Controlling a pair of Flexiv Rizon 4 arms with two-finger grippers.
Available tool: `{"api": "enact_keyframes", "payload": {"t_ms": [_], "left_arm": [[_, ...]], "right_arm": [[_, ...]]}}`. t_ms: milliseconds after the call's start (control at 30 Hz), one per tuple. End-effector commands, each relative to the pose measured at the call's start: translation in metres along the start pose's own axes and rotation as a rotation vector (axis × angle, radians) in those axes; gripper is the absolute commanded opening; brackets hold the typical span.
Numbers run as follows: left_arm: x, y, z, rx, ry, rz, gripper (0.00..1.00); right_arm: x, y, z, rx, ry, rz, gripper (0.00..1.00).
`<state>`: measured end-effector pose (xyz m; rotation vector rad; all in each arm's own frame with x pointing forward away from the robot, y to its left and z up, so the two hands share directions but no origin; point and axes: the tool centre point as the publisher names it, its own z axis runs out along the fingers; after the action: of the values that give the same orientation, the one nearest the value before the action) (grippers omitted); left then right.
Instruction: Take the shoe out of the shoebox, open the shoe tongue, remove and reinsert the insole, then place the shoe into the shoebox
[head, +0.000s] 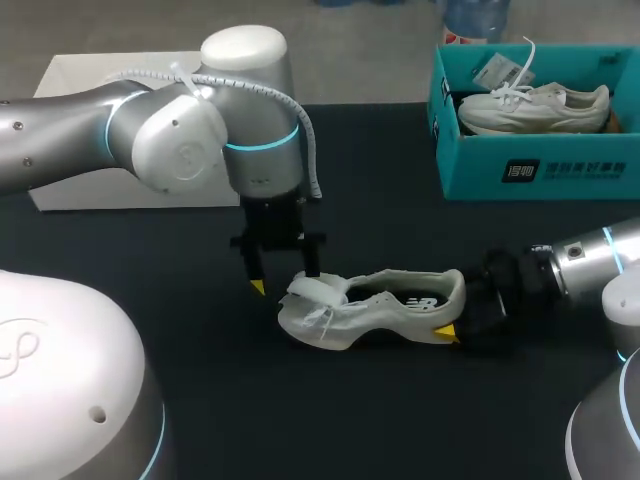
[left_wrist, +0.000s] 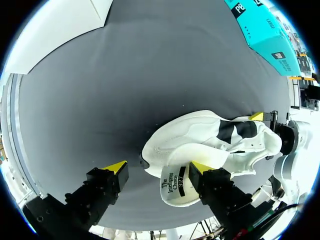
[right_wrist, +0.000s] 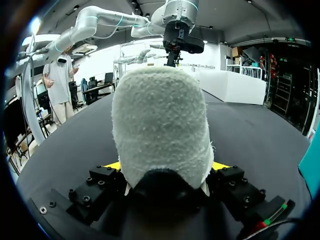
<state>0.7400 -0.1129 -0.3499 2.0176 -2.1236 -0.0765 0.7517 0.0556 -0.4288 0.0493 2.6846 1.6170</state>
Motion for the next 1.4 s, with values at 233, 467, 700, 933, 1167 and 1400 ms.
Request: {"api": "enact_keyframes", "payload": {"t_ms": [233,467,700,933,1167,1400], "left_arm": [[0.011,0.006,-0.026,0.034,0.049,0.124,1.0],[0.023,0.009,-0.039,0.06,0.047,0.364,1.0],[0.037,0.012,-0.06,0.026,0.02,0.838,1.0],[0.051,0.017,-0.085,-0.004,0.081,1.188,1.0],[0.053,0.035,-0.095,0.012,0.036,1.488,1.0],[0.053,0.035,-0.095,0.012,0.036,1.488,1.0]], "right_arm": [[-0.001,-0.002,0.001,0.003,-0.002,0.0,0.0],[-0.001,-0.002,0.001,0.003,-0.002,0.0,0.0],[-0.001,-0.002,0.001,0.003,-0.002,0.0,0.0],[-0.001,-0.002,0.001,0.003,-0.002,0.0,0.0],[-0.001,-0.002,0.001,0.003,-0.002,0.0,0.0],[-0.001,-0.002,0.001,0.003,-0.002,0.0,0.0]]}}
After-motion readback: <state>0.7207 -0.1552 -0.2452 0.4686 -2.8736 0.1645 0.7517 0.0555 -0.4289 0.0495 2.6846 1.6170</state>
